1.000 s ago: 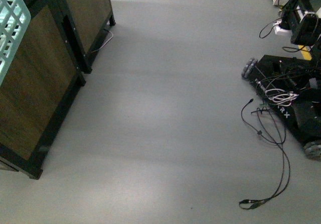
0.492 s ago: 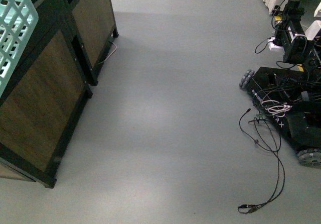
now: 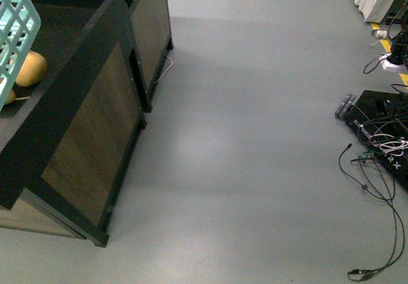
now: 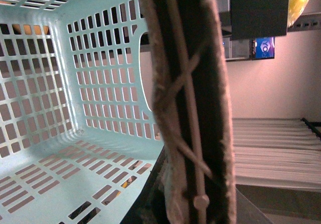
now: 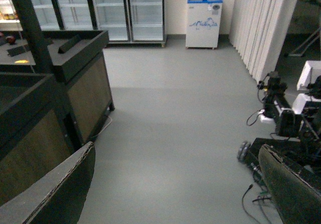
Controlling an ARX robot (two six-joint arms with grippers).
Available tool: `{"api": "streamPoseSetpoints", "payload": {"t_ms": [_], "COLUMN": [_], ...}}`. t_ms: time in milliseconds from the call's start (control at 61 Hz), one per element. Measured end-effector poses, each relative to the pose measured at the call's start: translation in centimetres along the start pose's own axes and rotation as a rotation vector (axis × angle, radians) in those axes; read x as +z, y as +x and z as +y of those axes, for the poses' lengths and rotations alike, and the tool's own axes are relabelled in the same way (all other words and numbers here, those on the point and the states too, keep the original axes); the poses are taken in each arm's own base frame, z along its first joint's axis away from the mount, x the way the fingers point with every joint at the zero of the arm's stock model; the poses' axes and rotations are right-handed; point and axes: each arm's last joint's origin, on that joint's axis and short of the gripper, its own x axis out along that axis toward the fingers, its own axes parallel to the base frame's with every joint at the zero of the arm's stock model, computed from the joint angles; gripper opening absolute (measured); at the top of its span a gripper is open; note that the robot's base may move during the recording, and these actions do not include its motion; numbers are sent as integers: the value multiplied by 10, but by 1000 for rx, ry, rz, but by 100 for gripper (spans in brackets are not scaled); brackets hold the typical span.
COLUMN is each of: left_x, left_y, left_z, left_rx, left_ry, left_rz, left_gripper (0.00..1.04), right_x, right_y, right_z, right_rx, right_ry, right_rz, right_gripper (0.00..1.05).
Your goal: Pick lemon and mango into basket
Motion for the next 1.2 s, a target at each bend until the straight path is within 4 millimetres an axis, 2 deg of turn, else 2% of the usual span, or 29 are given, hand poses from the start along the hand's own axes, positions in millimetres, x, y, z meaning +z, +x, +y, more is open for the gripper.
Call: {"api": "streamPoseSetpoints", "payload": {"t_ms": [1197], "left_x": [0], "left_y": [0], "left_z": [0], "left_rx": [0], "left_ry": [7], "left_rz": [0], "left_gripper": [6], "right_x": [0], "right_y": [0], "right_z": [0], "right_rx": [5], "right_ry": [0], "right_rz": [0], "right_gripper": [96]}}
